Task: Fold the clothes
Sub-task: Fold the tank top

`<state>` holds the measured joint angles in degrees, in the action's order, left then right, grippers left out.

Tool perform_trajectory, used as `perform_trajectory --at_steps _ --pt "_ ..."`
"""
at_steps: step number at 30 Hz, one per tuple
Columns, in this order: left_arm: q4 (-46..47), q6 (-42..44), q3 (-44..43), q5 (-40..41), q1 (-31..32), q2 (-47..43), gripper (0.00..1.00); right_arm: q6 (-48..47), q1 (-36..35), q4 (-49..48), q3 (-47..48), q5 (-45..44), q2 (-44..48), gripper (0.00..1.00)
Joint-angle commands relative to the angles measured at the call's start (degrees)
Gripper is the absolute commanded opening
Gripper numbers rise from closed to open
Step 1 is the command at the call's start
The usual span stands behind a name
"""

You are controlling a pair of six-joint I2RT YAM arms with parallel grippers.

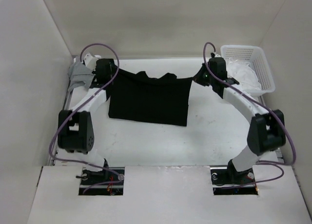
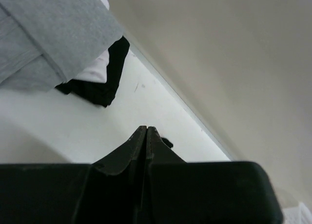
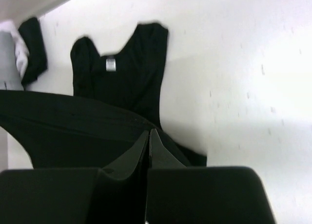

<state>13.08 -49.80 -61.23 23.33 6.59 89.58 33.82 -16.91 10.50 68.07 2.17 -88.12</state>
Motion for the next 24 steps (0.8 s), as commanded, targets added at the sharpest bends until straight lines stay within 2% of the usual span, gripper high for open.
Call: perform_trajectory --at_steps 1,5,7,8,10,11,13,15,16,19,22,24 --pt "5.11 2.68 -9.49 -0.30 -0.57 7.77 0.02 -1.13 2.53 -6.11 9.94 5.03 -8.79 0.00" --pt "4.68 3.13 -19.08 -2.15 -0.31 19.29 0.05 -0.60 4.12 -5.32 19.62 5.30 -20.41 0.00" --pt "4.06 3.22 -22.51 -3.90 -0.31 23.43 0.14 0.88 4.56 -5.15 22.44 4.25 -23.93 0.09" --pt "3.27 3.04 -22.96 -4.78 -0.31 24.06 0.22 1.50 4.65 -4.79 23.06 4.15 -24.81 0.17" --pt "3.35 3.04 -20.35 -4.62 -0.05 21.88 0.33 1.60 4.47 -4.52 22.03 3.11 -23.95 0.33" --pt "4.14 2.96 -17.63 -3.74 0.13 19.43 0.36 1.25 4.30 -4.87 20.19 2.14 -22.38 0.38" --pt "6.94 3.22 -9.91 -1.81 1.44 12.76 0.37 0.98 2.37 -5.58 15.27 -0.67 -17.82 0.40" --pt "10.10 3.04 0.19 0.13 4.07 4.59 0.37 0.54 -0.87 -7.68 7.82 -3.31 -11.76 0.40" --pt "11.17 3.39 5.11 1.09 5.74 0.64 0.37 0.80 -2.54 -9.08 3.34 -4.36 -8.68 0.33" --pt "12.32 3.39 20.32 3.91 10.40 -10.53 0.37 2.29 -8.26 -13.92 -10.73 -6.13 -0.50 0.02" --pt "7.95 0.51 31.84 3.83 11.12 -19.67 0.37 5.45 -12.04 -16.56 -22.15 -7.00 4.95 0.00" --pt "3.82 -2.57 36.51 2.34 10.59 -23.90 0.37 7.04 -13.80 -17.79 -27.27 -8.15 7.60 0.11"
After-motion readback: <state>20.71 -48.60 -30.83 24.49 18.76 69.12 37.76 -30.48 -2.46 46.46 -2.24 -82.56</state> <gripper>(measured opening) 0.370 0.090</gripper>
